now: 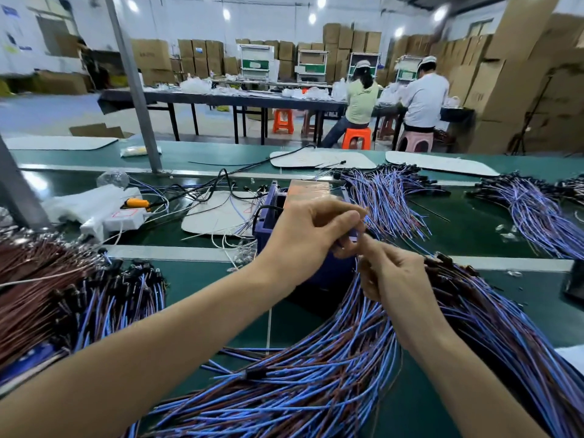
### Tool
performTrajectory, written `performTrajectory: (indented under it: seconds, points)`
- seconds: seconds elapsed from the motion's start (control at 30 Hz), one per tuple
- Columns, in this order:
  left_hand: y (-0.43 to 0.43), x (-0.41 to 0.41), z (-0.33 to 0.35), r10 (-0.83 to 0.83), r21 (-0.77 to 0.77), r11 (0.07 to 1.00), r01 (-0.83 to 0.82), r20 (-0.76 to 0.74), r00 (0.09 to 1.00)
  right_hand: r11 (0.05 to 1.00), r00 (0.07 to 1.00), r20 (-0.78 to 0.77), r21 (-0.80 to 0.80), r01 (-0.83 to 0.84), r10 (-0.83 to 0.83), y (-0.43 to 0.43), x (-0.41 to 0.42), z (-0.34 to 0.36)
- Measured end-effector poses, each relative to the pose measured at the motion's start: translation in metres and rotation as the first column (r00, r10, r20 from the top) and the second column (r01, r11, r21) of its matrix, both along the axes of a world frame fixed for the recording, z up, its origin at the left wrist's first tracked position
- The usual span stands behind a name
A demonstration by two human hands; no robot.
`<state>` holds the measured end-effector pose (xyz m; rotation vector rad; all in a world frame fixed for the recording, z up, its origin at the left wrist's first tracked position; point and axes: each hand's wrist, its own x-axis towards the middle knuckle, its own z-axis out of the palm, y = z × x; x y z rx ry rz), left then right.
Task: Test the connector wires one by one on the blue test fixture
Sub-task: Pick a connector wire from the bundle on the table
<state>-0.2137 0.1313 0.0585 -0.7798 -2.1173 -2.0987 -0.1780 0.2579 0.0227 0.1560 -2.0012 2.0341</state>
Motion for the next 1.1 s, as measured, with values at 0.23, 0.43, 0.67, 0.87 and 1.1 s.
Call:
performTrajectory:
  seconds: [0.23, 0.43, 0.67, 0.87, 1.1]
  points:
    - [0.000, -0.010, -0.017, 0.118, 0.009, 0.992, -0.122, 0.185, 0.976, 0.998, 1.000, 0.002, 0.052, 0.022, -0.022, -0.001, -0.002, -0.005]
    - [-0.002, -0.017, -0.019, 0.087, -0.007, 0.996, -0.088, 0.248, 0.965, 1.000, 0.999, 0.048, 0.002, 0.004, -0.005, 0.002, -0.010, -0.013]
    - [-0.019, -0.029, -0.032, 0.060, -0.075, 0.997, -0.033, 0.396, 0.916, 0.994, 0.967, 0.244, -0.057, 0.089, -0.073, 0.023, -0.032, -0.022]
    - [-0.037, -0.044, -0.041, 0.288, -0.225, 0.951, -0.213, 0.385, 0.877, 1.000, 0.944, 0.329, 0.023, 0.001, -0.009, 0.029, -0.038, -0.025]
    - [-0.041, -0.047, -0.041, 0.363, -0.216, 0.928, -0.304, 0.329, 0.872, 1.000, 0.956, 0.293, 0.000, 0.017, -0.017, 0.028, -0.040, -0.022]
